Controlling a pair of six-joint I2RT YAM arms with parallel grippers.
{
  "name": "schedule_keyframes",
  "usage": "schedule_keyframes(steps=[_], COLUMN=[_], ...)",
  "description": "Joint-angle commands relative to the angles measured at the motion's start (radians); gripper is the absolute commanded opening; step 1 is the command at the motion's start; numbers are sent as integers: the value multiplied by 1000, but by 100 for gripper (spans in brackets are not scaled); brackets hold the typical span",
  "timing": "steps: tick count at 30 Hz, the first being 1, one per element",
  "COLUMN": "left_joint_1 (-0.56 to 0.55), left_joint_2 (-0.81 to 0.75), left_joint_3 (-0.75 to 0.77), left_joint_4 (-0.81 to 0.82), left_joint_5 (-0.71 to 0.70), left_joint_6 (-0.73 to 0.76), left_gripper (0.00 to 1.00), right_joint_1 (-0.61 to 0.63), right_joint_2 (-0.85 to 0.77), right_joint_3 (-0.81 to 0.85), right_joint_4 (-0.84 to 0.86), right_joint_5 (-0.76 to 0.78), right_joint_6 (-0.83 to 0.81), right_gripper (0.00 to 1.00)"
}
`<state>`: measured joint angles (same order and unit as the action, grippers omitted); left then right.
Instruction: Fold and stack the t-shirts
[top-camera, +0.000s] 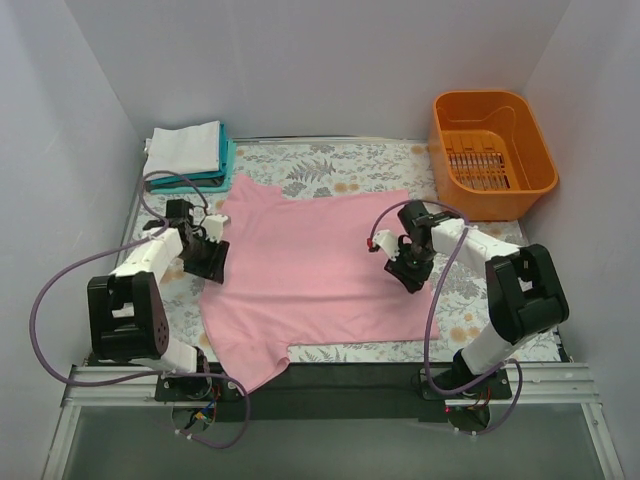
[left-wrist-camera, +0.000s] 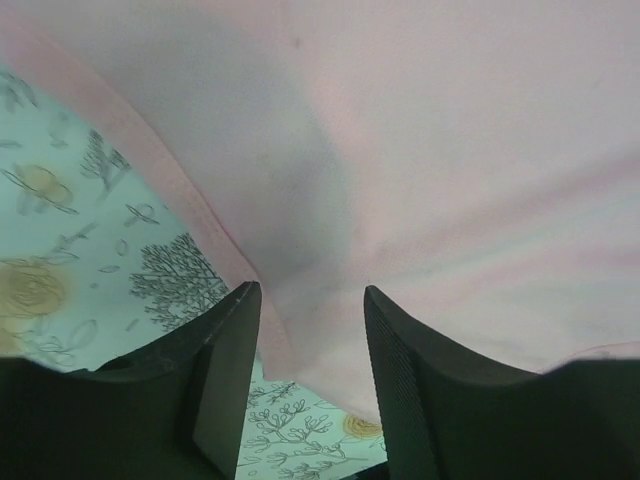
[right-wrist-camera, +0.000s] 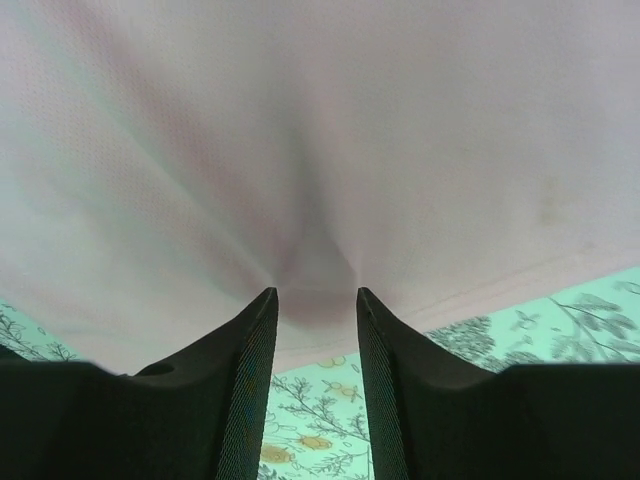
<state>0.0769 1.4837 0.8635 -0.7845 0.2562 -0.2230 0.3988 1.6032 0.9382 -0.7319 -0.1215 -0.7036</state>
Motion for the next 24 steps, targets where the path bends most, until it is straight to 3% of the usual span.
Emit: schedule_keyframes(steps=[1, 4, 13, 22, 24], left_joint_1=[6, 7, 6, 4, 4], left_joint_2=[-34, 44, 343, 484, 518], left_joint_3=[196, 380, 676, 775, 792], left_joint_4=[20, 77, 301, 450, 465], left_joint_5=[123, 193, 215, 210, 196], left_joint_6=[-16, -68, -269, -365, -365], left_gripper=[45, 50, 56, 60, 66], right_joint_1=[-29, -96, -210, -210, -212], right_joint_2=[-32, 38, 414, 656, 684], right_joint_3=[161, 362, 877, 1011, 1004], right_joint_4=[-35, -15, 118, 229, 259], right_joint_5=[-41, -61, 14, 112, 117], right_joint_6=[38, 70, 265, 375, 388], right_gripper=[38, 37, 31, 36, 38])
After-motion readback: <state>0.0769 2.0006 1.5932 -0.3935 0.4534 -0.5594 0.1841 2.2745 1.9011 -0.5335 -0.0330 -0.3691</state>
